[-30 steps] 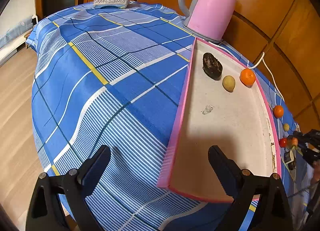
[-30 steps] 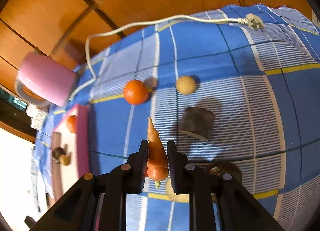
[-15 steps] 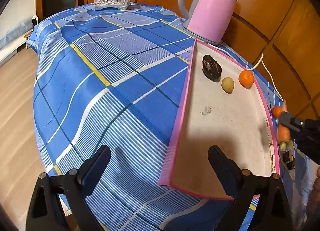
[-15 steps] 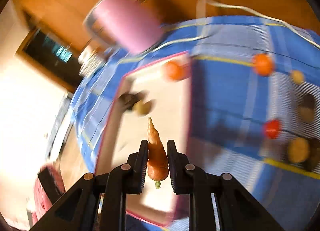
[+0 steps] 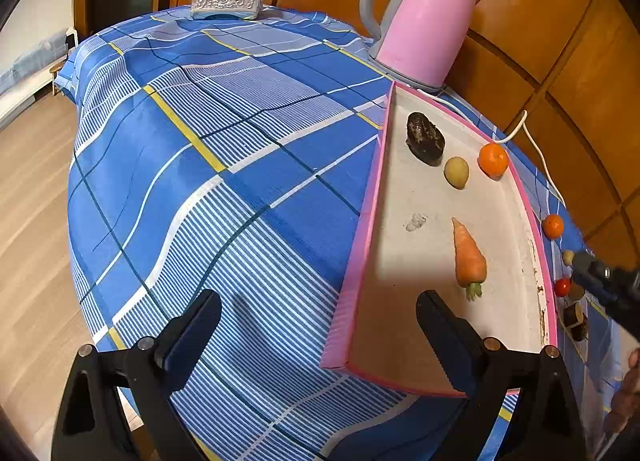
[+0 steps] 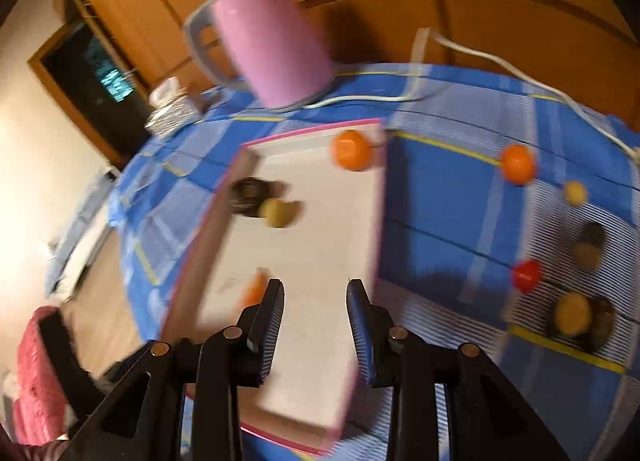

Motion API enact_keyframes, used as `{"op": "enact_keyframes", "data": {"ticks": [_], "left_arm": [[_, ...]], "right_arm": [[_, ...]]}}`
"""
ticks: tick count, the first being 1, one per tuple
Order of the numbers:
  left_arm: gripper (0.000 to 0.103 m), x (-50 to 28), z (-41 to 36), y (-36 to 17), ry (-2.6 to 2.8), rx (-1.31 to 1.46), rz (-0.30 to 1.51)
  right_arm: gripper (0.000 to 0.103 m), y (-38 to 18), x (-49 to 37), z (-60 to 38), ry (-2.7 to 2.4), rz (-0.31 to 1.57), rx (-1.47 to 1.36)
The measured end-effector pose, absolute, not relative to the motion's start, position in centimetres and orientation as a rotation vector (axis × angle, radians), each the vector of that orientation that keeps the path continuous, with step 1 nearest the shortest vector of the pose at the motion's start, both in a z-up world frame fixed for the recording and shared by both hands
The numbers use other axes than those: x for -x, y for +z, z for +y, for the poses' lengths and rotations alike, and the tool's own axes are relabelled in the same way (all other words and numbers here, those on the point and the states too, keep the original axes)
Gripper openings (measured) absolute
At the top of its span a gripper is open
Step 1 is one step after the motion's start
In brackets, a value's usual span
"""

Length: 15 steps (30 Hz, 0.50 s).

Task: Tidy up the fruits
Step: 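Carry the carrot with the right gripper into the tray and release, then move the open right gripper back toward the remaining fruits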

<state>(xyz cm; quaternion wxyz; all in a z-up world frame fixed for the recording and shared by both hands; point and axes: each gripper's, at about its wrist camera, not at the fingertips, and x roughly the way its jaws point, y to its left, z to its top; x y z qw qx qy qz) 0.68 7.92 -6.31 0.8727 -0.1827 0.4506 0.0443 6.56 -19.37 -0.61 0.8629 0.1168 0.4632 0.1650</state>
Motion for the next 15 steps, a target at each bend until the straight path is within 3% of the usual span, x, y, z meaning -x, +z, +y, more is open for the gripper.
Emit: {"op": "enact_keyframes", "data": {"ticks": [15], "left_arm": [[0.099, -0.8, 7.6, -6.4, 0.084, 0.371, 0.950]], "right_arm": [[0.033, -2.4, -1.7, -34.1, -0.172, 0.894, -0.316]]}}
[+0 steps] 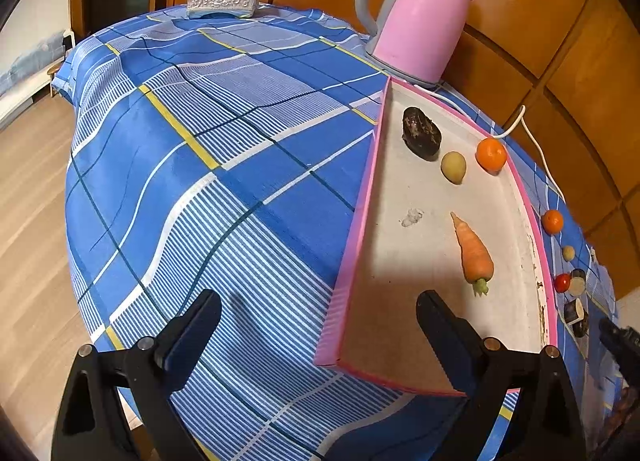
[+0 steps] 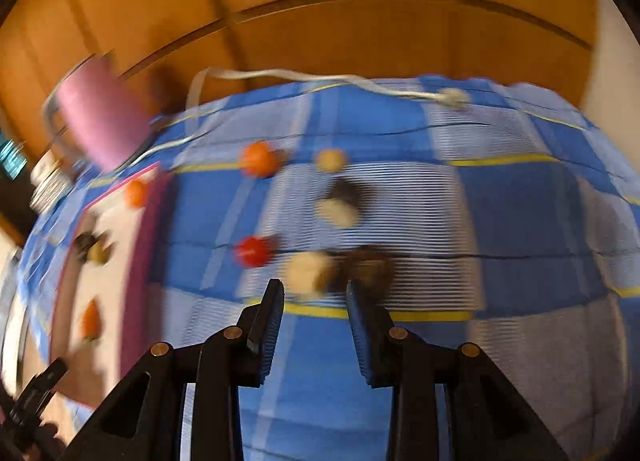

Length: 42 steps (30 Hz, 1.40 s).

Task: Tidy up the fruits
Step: 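Move the open right gripper back toward the remaining fruits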

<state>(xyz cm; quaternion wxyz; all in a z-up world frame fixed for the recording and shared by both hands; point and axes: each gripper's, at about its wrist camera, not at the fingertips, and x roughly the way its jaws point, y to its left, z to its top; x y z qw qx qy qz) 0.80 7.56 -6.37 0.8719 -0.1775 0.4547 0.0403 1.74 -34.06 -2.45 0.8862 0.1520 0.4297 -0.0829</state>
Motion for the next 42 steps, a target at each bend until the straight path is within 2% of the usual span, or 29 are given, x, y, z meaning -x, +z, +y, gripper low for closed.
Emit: {"op": "enact_keyframes", "data": {"ticks": [14, 16, 28, 42], "left_arm": [[0.099, -0.9, 7.2, -6.3, 0.083, 0.359, 0.949], [0.099, -1.0, 7.2, -6.3, 0.081, 0.360, 0.949], [0.099, -1.2, 7.2, -5.8, 0.059, 0.366, 0.945], [0.099, -2.9, 7.1, -1.9, -0.051, 0.438, 0.900]], "right_arm": [[0.033, -6.6, 3.4, -45.4, -0.745, 0.896, -0.417], [0.038, -7.0, 3.9, -45.5, -0.776, 0.871, -0.393], [0.039, -7.6, 4.5, -44.6, -0.796, 0.800, -0.335], [0.040, -7.8, 4.2, -44.7, -0.798, 0.789, -0.341]]}}
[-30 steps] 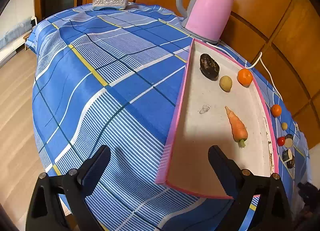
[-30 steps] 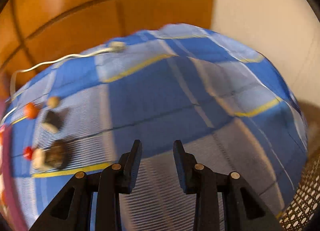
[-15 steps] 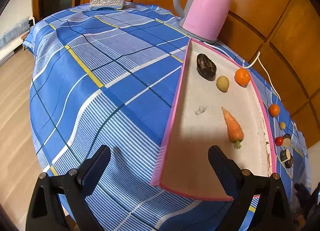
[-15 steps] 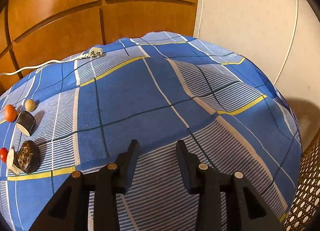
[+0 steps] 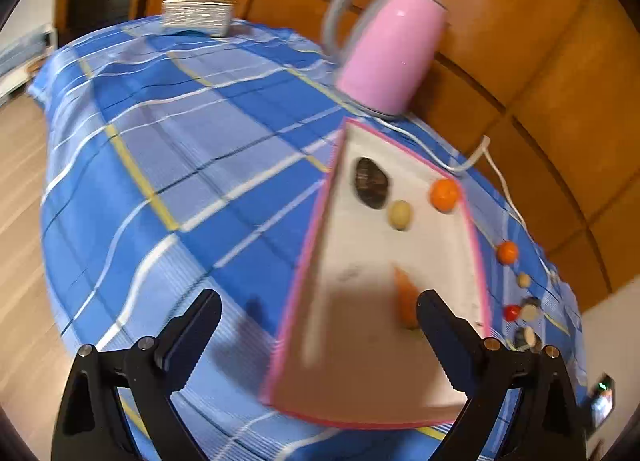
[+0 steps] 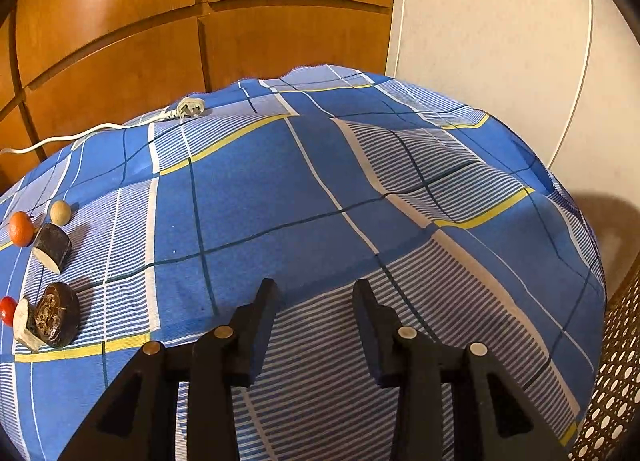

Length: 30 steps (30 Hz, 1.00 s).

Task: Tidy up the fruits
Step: 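Move the open right gripper back toward the remaining fruits, then reach the left gripper to the red tomato and grasp it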

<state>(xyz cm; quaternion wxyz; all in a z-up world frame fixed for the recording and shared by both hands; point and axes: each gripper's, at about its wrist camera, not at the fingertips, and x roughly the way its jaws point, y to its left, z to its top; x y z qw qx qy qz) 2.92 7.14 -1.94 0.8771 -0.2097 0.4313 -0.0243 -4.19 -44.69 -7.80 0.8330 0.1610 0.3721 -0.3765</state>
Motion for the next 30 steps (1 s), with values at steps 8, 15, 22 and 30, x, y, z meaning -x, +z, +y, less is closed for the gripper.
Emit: {"op": "enact_keyframes", "data": {"ticks": [8, 15, 22, 30], "left_arm": [[0.099, -4.8, -0.1, 1.5, -0.294, 0.253, 0.835], [0.074, -7.9, -9.5, 2.0, -0.554, 0.124, 0.953], [0.055, -10.6, -16.8, -0.2, -0.666, 0.072, 1.053], [0.042, -12.8, -20.3, -3.2, -0.632, 0.100, 1.141]], "right_arm": [[0.040, -7.8, 4.3, -44.7, -0.797, 0.781, -0.348], [0.040, -7.8, 4.2, -44.8, -0.798, 0.782, -0.344], [0.041, -7.8, 4.2, -44.8, -0.797, 0.781, -0.345], [0.041, -7.8, 4.1, -44.8, -0.797, 0.780, -0.347]]}}
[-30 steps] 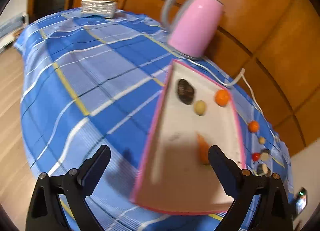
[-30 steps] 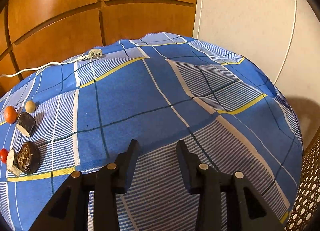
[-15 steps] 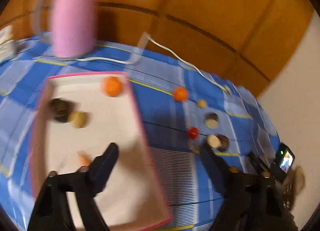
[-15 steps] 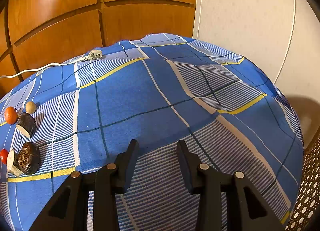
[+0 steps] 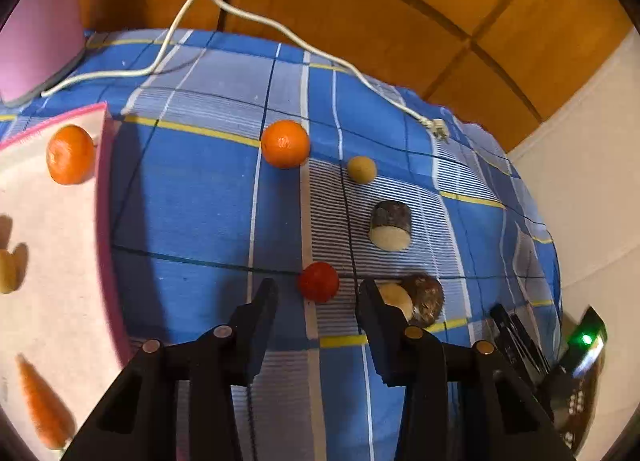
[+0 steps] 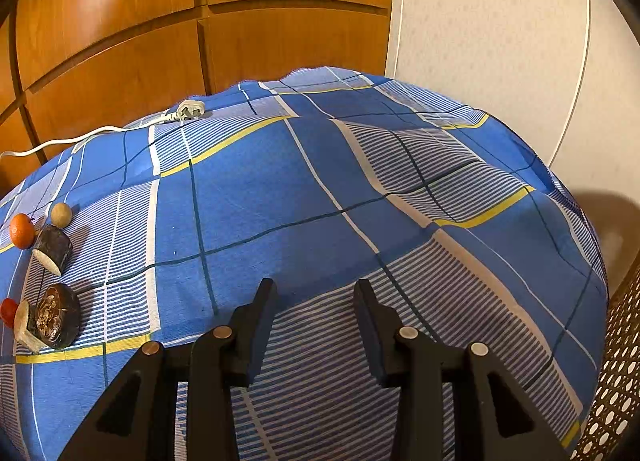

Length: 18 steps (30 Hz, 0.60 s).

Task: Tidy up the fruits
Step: 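Reach the left gripper to the red tomato and grasp it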

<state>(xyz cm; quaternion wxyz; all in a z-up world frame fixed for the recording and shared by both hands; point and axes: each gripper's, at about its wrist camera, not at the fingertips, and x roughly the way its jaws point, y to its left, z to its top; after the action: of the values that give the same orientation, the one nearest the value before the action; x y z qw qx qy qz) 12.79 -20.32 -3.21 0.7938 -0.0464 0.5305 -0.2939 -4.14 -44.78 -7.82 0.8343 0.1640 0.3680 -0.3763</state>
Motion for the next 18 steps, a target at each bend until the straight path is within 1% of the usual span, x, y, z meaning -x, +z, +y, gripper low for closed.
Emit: {"op": "enact_keyframes", "data": {"ticks": [3, 4, 9, 18], "left_arm": [[0.042, -13.1, -21.0, -4.1, -0.605, 0.105, 1.152], [0.041, -13.2, -21.2, -4.4, -0.597, 0.112, 1.151], [0.026, -13.8, -21.6, -5.6, -0.585, 0.140, 1.150], [0.025, -12.9, -21.1, -5.4, -0.608, 0.122, 1.117]], "right_arm": [[0.041, -7.8, 4.1, -44.8, -0.799, 0.778, -0.350], [0.041, -7.8, 4.1, -44.8, -0.799, 0.778, -0.349], [0.041, -7.8, 4.0, -44.8, -0.800, 0.779, -0.346], [0.041, -7.9, 3.9, -44.7, -0.806, 0.780, -0.339]]}}
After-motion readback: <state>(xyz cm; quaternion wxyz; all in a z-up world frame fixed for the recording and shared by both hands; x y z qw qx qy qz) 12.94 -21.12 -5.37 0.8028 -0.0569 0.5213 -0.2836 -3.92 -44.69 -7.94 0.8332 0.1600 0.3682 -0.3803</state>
